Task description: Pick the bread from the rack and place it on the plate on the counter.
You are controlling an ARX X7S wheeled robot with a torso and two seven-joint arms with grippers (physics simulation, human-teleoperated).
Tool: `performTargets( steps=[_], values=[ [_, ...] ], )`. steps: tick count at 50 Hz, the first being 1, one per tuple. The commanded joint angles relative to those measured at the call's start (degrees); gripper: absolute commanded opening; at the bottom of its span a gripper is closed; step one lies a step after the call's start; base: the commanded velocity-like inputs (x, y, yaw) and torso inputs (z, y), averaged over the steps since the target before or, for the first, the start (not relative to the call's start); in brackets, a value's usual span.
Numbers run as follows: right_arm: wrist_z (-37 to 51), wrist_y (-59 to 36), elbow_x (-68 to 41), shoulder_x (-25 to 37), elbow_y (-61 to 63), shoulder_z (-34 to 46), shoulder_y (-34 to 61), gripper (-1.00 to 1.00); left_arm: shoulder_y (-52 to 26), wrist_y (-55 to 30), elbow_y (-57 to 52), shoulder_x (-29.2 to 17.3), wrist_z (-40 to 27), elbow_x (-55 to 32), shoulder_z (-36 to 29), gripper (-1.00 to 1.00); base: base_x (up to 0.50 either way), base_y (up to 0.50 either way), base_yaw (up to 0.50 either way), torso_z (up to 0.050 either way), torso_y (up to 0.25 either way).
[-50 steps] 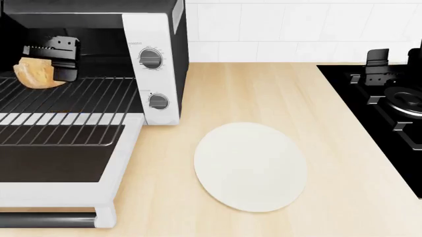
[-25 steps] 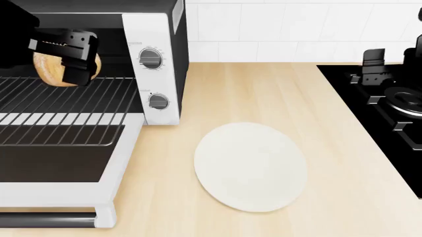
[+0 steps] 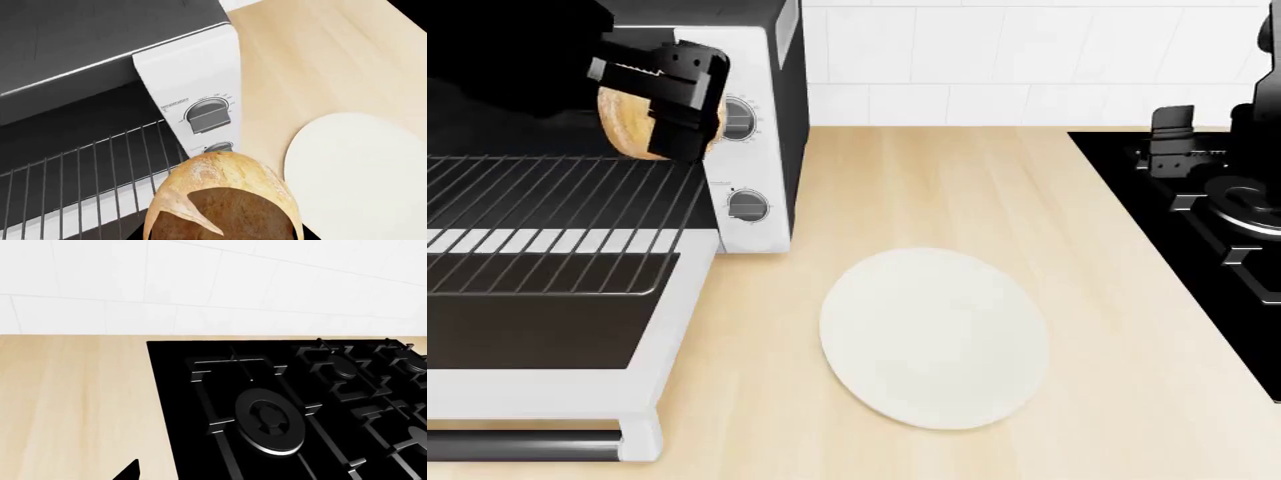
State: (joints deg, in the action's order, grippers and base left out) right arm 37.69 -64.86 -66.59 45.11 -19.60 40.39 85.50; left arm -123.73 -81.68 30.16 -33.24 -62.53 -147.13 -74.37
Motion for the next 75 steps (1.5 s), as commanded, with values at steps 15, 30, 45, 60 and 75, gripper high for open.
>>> performTargets(
  steps=[15, 30, 45, 60, 75],
  values=[
    [-0.1, 0.1, 0.1, -0.2, -0.8, 0.0, 0.6, 1.0, 0.6, 0.2, 3.4, 13.9, 7.6, 5.4, 4.1, -1.0, 0.0, 0.0, 0.0, 0.0, 0.0],
    [0.2, -0.1, 0.0, -0.1, -0.5, 0.0, 0.7, 1.0, 2.0, 1.4, 2.1, 18.8, 8.9, 7.5, 4.1, -1.0, 0.0, 0.0, 0.0, 0.0, 0.0],
    [0.4, 0.3, -0.2, 0.5, -0.1, -0.2, 0.0, 1.0, 6.1, 4.5, -1.6, 21.5, 10.3, 10.0, 5.1, -1.0, 0.0, 0.0, 0.0, 0.0, 0.001],
    [-0.1, 1.0, 0.2, 0.4, -0.8, 0.2, -0.7, 1.0, 10.7, 9.4, -5.4, 22.9, 10.3, 11.8, 5.9, -1.0, 0.0, 0.0, 0.0, 0.0, 0.0],
    [-0.5, 2.2, 0.3, 0.5, -1.2, 0.1, -2.1, 1.0, 12.6, 9.3, 1.5, 27.6, 22.3, 26.9, 5.3, -1.0, 0.0, 0.0, 0.0, 0.0, 0.0]
  ],
)
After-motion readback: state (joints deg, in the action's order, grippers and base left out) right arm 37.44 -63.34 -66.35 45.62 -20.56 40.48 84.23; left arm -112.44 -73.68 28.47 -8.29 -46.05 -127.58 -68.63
